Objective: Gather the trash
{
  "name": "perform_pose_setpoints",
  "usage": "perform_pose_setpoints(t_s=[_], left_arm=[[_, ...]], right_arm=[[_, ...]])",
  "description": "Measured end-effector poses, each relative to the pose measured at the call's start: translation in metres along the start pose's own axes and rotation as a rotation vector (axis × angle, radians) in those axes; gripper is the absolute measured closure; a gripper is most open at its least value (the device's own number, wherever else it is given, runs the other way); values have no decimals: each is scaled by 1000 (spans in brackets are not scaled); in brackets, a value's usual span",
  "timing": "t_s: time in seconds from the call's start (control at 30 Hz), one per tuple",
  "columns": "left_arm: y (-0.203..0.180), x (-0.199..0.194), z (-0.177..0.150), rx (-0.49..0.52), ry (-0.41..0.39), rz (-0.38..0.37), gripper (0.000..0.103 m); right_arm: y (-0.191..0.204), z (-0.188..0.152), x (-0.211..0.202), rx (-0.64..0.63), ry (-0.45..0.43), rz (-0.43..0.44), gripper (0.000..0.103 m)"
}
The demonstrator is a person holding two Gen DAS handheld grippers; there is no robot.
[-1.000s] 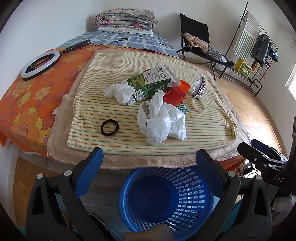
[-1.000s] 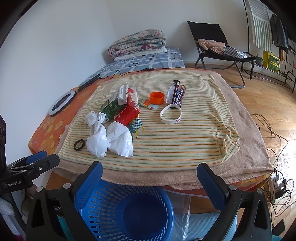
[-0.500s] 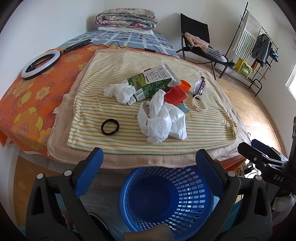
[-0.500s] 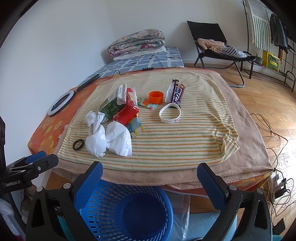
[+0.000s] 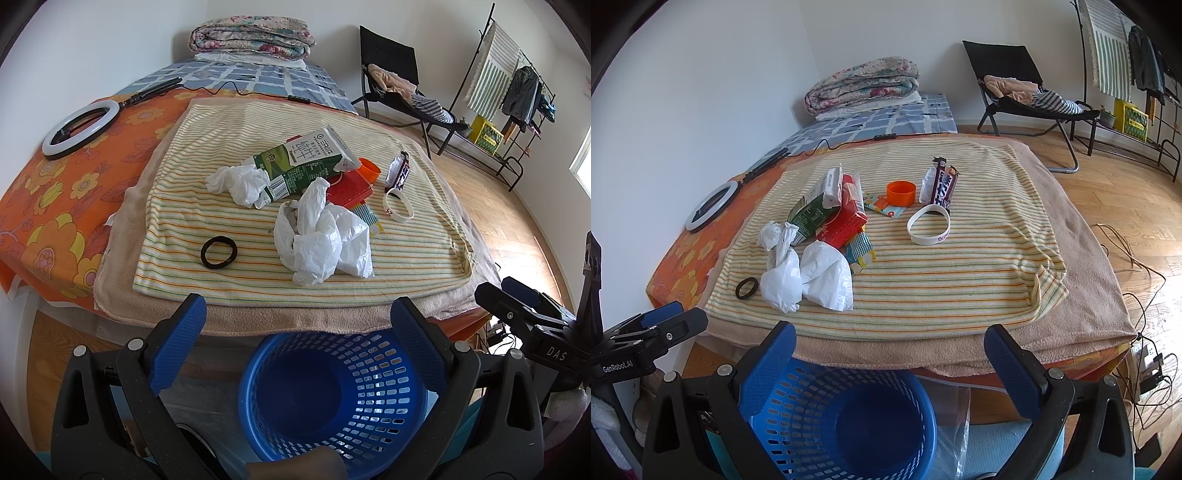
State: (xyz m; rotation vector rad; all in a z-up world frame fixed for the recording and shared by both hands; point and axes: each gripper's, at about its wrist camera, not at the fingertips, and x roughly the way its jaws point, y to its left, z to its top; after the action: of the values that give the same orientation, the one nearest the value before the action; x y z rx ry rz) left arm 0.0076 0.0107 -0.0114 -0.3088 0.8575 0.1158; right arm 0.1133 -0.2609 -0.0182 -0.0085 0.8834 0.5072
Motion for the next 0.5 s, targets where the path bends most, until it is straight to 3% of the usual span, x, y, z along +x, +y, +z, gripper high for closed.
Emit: perform_pose_setpoints(t_s=[0.5], left_arm=[[0, 0, 0, 0, 1, 0, 1]], right_arm=[[-2, -1, 0, 1, 0, 0, 0]])
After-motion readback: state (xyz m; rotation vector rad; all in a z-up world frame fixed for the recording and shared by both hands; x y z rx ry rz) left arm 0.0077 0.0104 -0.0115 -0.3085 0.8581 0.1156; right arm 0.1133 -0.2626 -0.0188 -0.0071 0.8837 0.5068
